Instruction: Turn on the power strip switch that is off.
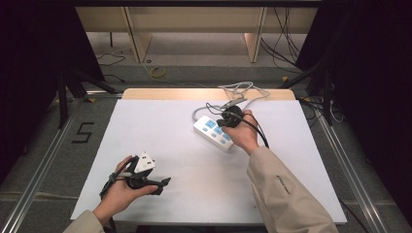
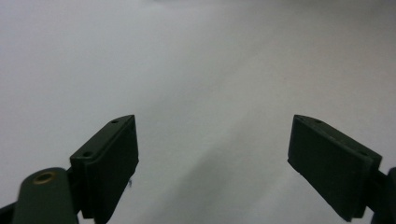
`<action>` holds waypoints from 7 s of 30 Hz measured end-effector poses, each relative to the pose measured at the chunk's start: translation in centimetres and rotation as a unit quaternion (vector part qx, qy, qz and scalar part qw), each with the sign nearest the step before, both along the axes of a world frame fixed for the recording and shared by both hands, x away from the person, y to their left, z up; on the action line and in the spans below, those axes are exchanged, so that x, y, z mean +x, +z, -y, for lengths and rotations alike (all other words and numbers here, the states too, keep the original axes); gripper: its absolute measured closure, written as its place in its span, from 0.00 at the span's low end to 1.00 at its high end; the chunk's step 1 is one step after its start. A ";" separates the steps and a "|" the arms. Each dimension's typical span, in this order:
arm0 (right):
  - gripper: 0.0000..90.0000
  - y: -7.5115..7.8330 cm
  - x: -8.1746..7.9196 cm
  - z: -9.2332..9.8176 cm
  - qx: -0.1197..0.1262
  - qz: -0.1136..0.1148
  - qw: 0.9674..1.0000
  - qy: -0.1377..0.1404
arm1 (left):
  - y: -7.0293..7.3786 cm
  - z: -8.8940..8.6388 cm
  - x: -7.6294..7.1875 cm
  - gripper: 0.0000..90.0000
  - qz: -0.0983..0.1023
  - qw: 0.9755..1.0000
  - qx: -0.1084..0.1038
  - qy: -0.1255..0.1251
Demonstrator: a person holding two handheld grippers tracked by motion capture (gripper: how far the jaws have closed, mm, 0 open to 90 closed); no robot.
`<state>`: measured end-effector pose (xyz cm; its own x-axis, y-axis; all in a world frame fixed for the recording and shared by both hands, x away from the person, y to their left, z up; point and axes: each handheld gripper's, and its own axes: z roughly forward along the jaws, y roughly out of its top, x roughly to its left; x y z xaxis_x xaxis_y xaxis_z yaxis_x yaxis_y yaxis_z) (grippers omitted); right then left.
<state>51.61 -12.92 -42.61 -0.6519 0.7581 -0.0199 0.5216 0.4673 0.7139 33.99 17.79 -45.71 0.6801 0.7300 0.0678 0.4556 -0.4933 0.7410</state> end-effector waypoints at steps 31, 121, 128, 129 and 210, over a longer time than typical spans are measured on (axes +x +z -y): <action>1.00 -0.2 0.9 -1.9 -0.014 -0.016 1.000 0.012 | 0.0 0.3 0.0 0.18 0.000 1.000 0.001 -0.004; 1.00 -1.1 3.2 -5.3 -0.048 -0.065 0.997 0.016 | 0.1 0.3 -0.1 0.18 0.000 1.000 -0.001 -0.008; 1.00 -1.1 3.4 -5.6 -0.058 -0.073 0.996 0.012 | 0.1 0.4 -0.1 0.18 0.001 1.000 0.000 -0.011; 1.00 -1.1 3.4 -5.7 -0.058 -0.072 0.996 0.012 | 0.1 0.4 -0.1 0.18 0.000 1.000 -0.001 -0.011; 1.00 -1.8 3.1 -6.9 -0.102 -0.080 0.992 0.014 | 0.1 0.7 0.0 0.18 -0.002 1.000 -0.001 -0.011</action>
